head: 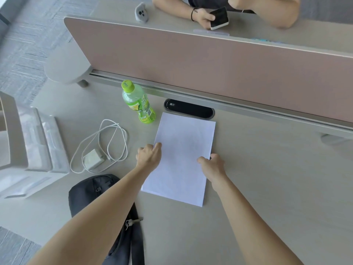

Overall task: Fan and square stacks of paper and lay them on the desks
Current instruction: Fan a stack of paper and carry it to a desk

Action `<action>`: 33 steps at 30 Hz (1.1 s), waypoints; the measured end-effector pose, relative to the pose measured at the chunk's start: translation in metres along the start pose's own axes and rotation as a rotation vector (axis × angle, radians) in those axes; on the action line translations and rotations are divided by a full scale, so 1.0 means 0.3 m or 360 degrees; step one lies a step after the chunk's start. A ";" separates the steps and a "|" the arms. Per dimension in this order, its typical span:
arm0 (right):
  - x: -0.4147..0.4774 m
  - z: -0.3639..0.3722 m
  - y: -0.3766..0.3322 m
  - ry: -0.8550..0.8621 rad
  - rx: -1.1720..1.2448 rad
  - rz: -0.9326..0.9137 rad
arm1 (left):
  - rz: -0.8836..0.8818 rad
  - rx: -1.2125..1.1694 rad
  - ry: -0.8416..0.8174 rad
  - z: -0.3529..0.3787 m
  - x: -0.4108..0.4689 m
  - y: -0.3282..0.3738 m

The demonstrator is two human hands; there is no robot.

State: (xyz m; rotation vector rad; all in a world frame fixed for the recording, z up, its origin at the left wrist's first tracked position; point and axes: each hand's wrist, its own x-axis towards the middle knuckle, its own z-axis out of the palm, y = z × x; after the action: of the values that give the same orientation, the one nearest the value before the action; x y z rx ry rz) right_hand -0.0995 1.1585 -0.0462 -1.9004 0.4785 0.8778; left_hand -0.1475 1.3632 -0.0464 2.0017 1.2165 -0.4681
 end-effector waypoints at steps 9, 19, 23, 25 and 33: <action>-0.003 -0.009 -0.019 -0.0070 0.0182 -0.0007 | -0.0118 -0.0153 -0.0001 -0.026 0.001 0.031; -0.047 -0.051 -0.013 -0.0051 0.0022 -0.0058 | -0.0058 -0.0217 -0.0074 -0.076 -0.041 0.047; -0.119 -0.126 0.001 0.0005 -0.0009 -0.0132 | 0.0078 -0.0176 -0.0088 -0.120 -0.127 0.069; -0.168 -0.168 0.021 0.0045 0.0064 -0.0149 | 0.0177 -0.0207 -0.0124 -0.137 -0.185 0.078; -0.492 -0.317 0.105 0.0242 0.0449 -0.0327 | 0.0563 -0.0389 -0.0503 -0.170 -0.470 0.021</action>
State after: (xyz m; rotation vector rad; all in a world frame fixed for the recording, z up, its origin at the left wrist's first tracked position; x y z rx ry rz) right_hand -0.1827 1.0543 0.0721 -1.7255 0.4623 0.5050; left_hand -0.2138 1.3142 0.0791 1.7998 0.6736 -0.4158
